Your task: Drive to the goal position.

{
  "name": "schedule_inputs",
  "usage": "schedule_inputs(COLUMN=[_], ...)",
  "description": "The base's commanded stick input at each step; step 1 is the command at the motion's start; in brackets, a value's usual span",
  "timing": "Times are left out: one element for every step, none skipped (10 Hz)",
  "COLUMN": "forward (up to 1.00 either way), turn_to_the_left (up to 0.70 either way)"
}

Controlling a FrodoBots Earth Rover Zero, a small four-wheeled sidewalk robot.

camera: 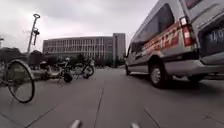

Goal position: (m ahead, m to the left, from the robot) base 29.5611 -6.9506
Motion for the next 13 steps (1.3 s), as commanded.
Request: schedule_inputs(forward=[0.70,0.70,0.70,0.70,0.70,0.70,0.70,0.70,0.70,0.70,0.70,0.70,0.70], turn_to_the_left=[0.00,0.00,0.00,0.00,0.00,0.00,0.00,0.00,0.00,0.00,0.00,0.00,0.00])
